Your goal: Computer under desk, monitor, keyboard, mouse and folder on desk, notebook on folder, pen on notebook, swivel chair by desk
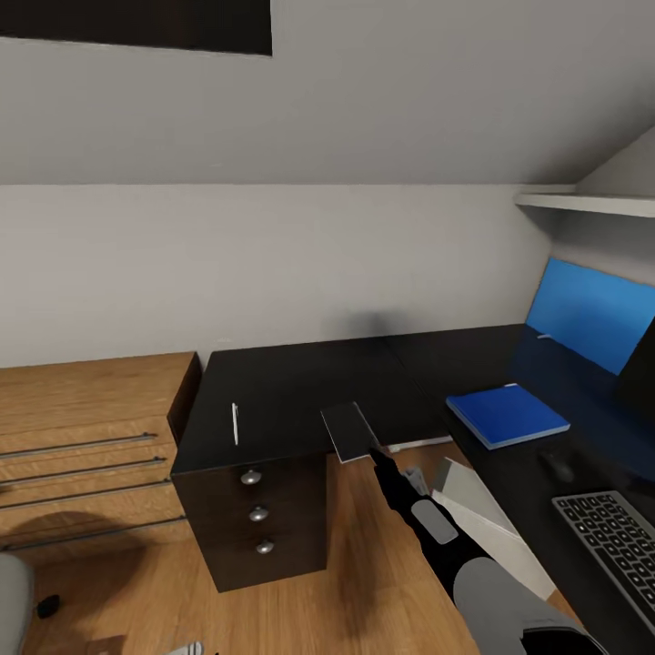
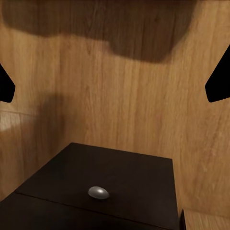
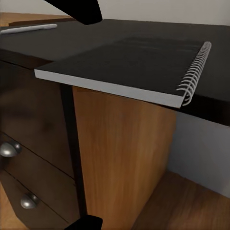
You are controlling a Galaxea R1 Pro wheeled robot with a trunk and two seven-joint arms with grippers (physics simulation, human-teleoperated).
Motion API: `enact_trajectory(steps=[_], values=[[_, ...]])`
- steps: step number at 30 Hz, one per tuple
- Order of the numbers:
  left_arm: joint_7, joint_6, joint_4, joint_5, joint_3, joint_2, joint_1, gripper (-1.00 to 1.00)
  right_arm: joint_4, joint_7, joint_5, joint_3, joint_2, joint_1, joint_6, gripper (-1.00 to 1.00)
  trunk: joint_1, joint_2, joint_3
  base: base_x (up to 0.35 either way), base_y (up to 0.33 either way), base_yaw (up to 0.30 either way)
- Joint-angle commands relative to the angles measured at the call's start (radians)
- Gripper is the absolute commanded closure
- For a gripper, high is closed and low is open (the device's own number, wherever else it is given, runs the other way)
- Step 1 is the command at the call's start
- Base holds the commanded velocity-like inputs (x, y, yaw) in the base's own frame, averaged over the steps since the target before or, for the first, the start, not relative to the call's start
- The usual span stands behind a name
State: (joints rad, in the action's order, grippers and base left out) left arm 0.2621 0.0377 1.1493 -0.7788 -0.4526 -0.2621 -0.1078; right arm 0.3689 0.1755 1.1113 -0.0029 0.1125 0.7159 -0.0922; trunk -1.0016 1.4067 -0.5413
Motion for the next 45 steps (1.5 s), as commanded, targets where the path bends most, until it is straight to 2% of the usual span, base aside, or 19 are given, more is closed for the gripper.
enact_trajectory(steps=[1,12,20,27,45], values=[[0.007,0.004,0.002,-0.009,-0.004,-0.001,0.000,-1.00,0.000,0.004,0.009,0.000,0.000,0.000,-0.003,-1.00,-0.004,0.008,-0.004,0.000,0.000,0.000],[0.008,0.003,0.000,-0.009,-0.005,0.001,0.000,-1.00,0.005,0.007,0.008,-0.002,0.000,0.000,-0.003,-1.00,-0.046,0.085,-0.038,0.000,0.000,0.000],[0.009,0.005,-0.008,-0.010,-0.005,0.001,0.000,-1.00,0.006,0.007,0.010,-0.002,0.000,0.001,-0.003,-1.00,-0.046,0.085,-0.038,0.000,0.000,0.000],[0.010,0.005,-0.055,-0.010,-0.003,0.003,0.000,-1.00,0.005,0.007,0.010,0.000,0.002,0.000,-0.002,-1.00,-0.046,0.085,-0.038,0.144,0.065,0.000],[0.013,0.004,-0.060,-0.010,-0.002,0.004,0.000,-1.00,0.005,0.006,0.010,-0.002,0.003,0.000,-0.002,-1.00,-0.046,0.085,-0.038,0.063,0.043,0.000]])
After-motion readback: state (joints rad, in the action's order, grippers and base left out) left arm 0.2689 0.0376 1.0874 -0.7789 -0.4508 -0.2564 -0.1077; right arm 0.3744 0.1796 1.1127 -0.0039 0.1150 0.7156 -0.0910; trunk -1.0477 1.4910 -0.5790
